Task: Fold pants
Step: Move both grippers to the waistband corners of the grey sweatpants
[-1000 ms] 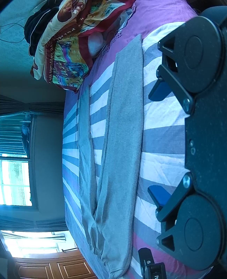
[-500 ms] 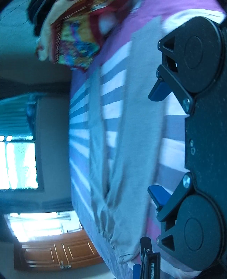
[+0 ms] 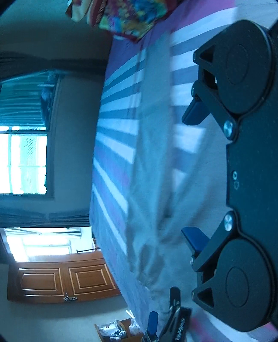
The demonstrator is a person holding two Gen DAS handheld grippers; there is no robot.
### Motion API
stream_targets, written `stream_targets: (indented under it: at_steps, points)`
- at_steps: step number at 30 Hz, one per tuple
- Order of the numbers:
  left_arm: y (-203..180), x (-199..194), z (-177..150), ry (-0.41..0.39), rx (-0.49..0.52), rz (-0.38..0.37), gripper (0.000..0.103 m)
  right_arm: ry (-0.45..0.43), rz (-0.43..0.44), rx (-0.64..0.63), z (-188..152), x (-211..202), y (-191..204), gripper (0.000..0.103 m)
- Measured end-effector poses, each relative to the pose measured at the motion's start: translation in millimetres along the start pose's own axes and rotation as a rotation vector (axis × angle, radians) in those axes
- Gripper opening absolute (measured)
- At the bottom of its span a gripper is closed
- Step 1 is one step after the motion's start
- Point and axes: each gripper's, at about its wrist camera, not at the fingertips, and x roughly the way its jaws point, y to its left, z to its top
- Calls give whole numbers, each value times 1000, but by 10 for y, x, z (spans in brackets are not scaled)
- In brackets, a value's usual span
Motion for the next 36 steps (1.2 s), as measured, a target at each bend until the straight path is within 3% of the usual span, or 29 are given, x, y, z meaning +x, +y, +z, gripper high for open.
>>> stream_targets:
  at_steps: [3,5,6,11,15,19,21,24,27,28,30,33,35,36]
  points:
    - [389,375,267,-6,21,23,102,-13,19,-30,268,410,-72,101]
    - [641,682,415,3,44,58,78,0,48,-55,436,745,-120,100]
    - [780,859,485,21,55,72,73,8,63,-66,500,896,-131,100]
    - [1290,1672,723,72,127,130,72,29,140,-137,759,1724,-145,98]
    - [1553,2192,850,136,159,46,72,52,179,-154,915,2376,-101,95]
    - [1641,2573,894,188,229,29,72,78,203,-162,979,2870,-68,94]
    - [1683,2746,897,238,230,-26,72,98,225,-184,998,3073,-57,91]
    - [1823,2931,905,285,178,-114,72,176,288,-210,1020,3382,-60,53]
    - [1979,3011,918,304,134,-191,73,256,344,-246,970,3565,-81,57]
    - [2001,3019,912,303,136,-207,73,253,360,-256,960,3572,-99,68]
    - [2016,3029,915,307,130,-223,73,247,368,-295,926,3542,-109,82]
    - [2084,3075,880,333,100,-242,72,288,391,-336,858,3580,-148,80]
    - [2097,3101,873,336,81,-270,47,321,401,-337,843,3597,-163,77]
    - [2082,3092,867,328,76,-274,39,332,404,-346,836,3601,-140,66]
